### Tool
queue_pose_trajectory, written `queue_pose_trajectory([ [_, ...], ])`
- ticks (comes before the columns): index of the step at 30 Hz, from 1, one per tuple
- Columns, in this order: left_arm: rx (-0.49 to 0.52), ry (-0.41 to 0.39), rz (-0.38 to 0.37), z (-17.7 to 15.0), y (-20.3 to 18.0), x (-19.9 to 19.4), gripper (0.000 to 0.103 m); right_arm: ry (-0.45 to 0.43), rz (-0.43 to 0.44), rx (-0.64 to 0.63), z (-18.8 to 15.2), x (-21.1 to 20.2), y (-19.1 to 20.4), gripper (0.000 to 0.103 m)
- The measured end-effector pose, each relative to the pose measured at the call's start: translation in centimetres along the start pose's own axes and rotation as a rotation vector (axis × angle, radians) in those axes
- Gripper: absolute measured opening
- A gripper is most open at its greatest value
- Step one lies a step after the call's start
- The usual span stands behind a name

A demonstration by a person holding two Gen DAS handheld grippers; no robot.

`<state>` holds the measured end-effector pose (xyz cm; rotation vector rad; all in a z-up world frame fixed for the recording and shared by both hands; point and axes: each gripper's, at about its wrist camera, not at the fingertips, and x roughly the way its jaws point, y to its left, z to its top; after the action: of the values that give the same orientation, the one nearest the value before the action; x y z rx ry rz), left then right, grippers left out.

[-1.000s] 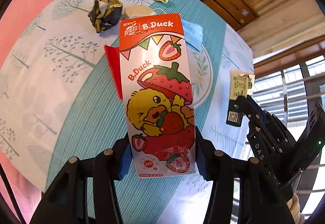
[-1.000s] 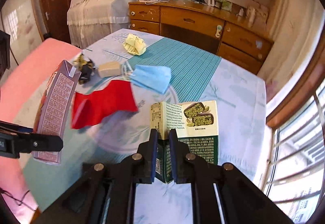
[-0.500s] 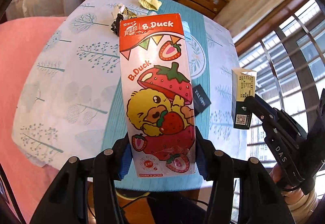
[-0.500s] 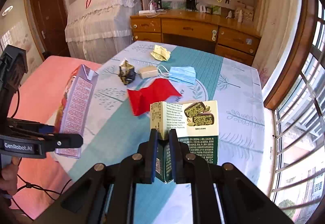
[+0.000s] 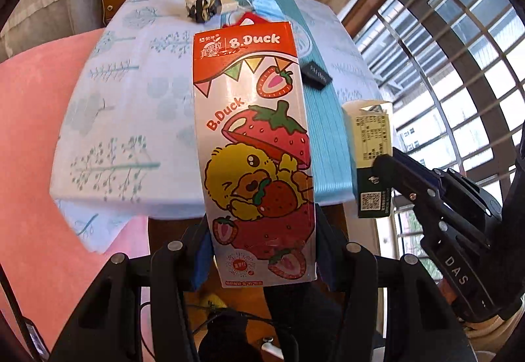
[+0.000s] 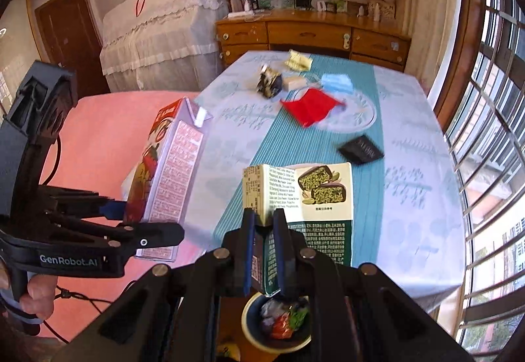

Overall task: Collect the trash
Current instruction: 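Carry the juice carton and snack box with both grippers over the bin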

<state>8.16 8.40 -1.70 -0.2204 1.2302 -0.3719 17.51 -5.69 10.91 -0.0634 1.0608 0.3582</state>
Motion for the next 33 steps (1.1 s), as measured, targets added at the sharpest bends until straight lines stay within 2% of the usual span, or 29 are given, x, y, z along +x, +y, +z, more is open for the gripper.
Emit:
queue_pose_trajectory([
  [6, 0.071, 0.067, 0.013, -5.4, -0.3, 1.2, 0.050, 0.116, 0.019, 0.040, -4.2, 1.4, 1.2, 0.011],
  [15, -0.010, 0.192, -0.007, -11.6, 1.4, 6.8, 0.050, 0.270, 0.033, 0.136, -10.1, 6.5, 0.6, 0.011],
  [24, -0.062, 0.280, 0.012, -15.2, 3.5, 17.5, 0.051, 0.378, 0.060, 0.258, -17.4, 15.6, -2.3, 0.011],
  [33, -0.037, 0.360, 0.024, -18.1, 4.6, 27.9, 0.051, 0.443, 0.071, 0.422, -23.7, 24.2, -7.3, 0.011],
])
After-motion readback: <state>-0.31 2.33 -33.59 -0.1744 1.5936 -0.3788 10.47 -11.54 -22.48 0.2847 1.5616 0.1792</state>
